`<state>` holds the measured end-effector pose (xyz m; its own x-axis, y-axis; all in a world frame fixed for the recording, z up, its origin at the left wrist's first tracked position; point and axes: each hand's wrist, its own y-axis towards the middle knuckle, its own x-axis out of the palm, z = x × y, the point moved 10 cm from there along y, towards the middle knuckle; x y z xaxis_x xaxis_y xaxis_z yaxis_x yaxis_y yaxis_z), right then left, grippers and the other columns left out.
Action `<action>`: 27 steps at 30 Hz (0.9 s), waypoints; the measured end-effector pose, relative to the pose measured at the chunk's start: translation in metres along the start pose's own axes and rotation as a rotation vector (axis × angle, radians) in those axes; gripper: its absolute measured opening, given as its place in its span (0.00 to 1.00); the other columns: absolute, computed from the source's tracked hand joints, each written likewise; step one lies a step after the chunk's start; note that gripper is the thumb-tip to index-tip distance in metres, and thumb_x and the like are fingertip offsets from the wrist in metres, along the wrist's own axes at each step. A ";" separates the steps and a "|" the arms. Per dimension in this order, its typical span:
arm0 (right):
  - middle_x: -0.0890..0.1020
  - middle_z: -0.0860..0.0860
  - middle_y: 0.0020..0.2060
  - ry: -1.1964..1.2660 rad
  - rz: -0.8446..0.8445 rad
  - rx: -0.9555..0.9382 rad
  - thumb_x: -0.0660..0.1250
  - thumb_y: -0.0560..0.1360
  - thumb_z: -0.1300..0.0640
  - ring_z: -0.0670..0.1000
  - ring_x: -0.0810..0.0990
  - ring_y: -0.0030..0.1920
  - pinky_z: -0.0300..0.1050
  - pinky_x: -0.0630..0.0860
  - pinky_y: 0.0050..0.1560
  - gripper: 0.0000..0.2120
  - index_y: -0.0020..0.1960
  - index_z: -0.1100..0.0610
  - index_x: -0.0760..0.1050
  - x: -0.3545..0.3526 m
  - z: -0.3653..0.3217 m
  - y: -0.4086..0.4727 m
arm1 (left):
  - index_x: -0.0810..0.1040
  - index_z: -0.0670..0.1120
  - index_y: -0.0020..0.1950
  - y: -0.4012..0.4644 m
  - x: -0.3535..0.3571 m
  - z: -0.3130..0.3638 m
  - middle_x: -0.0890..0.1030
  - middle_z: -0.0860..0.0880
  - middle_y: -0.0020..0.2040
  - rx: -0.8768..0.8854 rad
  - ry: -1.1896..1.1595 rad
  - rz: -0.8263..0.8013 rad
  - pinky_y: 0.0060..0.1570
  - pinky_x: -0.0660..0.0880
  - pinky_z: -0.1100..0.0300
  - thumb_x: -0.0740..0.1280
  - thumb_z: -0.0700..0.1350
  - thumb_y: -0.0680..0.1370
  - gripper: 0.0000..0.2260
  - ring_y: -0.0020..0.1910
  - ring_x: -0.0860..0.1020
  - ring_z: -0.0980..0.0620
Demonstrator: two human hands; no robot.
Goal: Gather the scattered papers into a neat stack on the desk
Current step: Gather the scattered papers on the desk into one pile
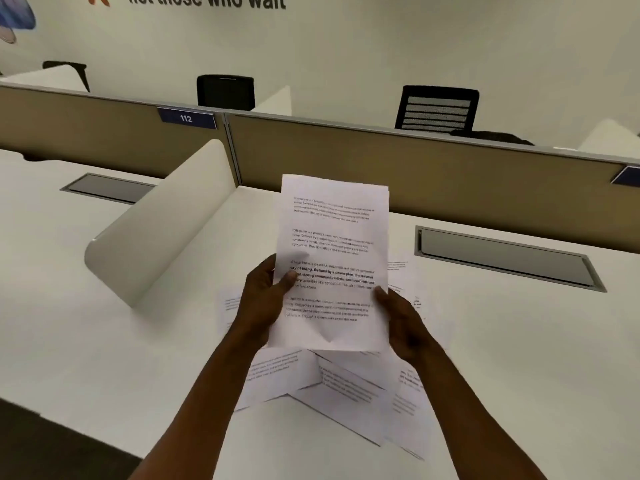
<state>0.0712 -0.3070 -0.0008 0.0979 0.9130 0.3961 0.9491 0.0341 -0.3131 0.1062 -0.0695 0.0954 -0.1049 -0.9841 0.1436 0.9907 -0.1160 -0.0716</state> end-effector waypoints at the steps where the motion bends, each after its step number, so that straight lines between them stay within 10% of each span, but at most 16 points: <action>1: 0.83 0.55 0.61 -0.051 0.036 0.001 0.69 0.77 0.55 0.57 0.83 0.60 0.57 0.80 0.61 0.21 0.69 0.58 0.73 -0.010 -0.003 0.000 | 0.80 0.48 0.64 0.003 0.004 -0.016 0.86 0.47 0.55 -0.048 -0.006 -0.017 0.47 0.83 0.46 0.67 0.38 0.79 0.14 0.50 0.86 0.44; 6: 0.84 0.62 0.55 -0.144 0.394 -0.021 0.69 0.75 0.69 0.63 0.84 0.53 0.60 0.79 0.58 0.20 0.66 0.59 0.74 -0.081 0.003 -0.012 | 0.80 0.49 0.63 0.019 0.018 -0.102 0.84 0.46 0.59 -0.220 0.282 -0.032 0.56 0.80 0.51 0.71 0.52 0.77 0.16 0.54 0.83 0.48; 17: 0.81 0.60 0.61 -0.278 0.707 0.054 0.69 0.75 0.65 0.62 0.81 0.59 0.63 0.77 0.63 0.17 0.64 0.57 0.76 -0.151 0.067 -0.039 | 0.65 0.47 0.75 0.047 0.052 -0.175 0.69 0.42 0.72 -0.258 1.198 -0.118 0.68 0.67 0.46 0.64 0.65 0.75 0.34 0.71 0.67 0.41; 27: 0.81 0.59 0.62 -0.484 0.702 0.037 0.69 0.76 0.63 0.60 0.80 0.60 0.57 0.75 0.66 0.19 0.67 0.58 0.74 -0.135 0.066 -0.037 | 0.65 0.46 0.74 0.059 0.053 -0.170 0.76 0.44 0.68 -0.302 1.011 -0.049 0.68 0.69 0.47 0.72 0.58 0.72 0.35 0.68 0.73 0.42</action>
<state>0.0034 -0.4042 -0.0999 0.5136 0.8001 -0.3100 0.7047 -0.5995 -0.3795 0.1444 -0.1511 -0.0690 -0.3057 -0.6156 -0.7263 0.9352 -0.0507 -0.3506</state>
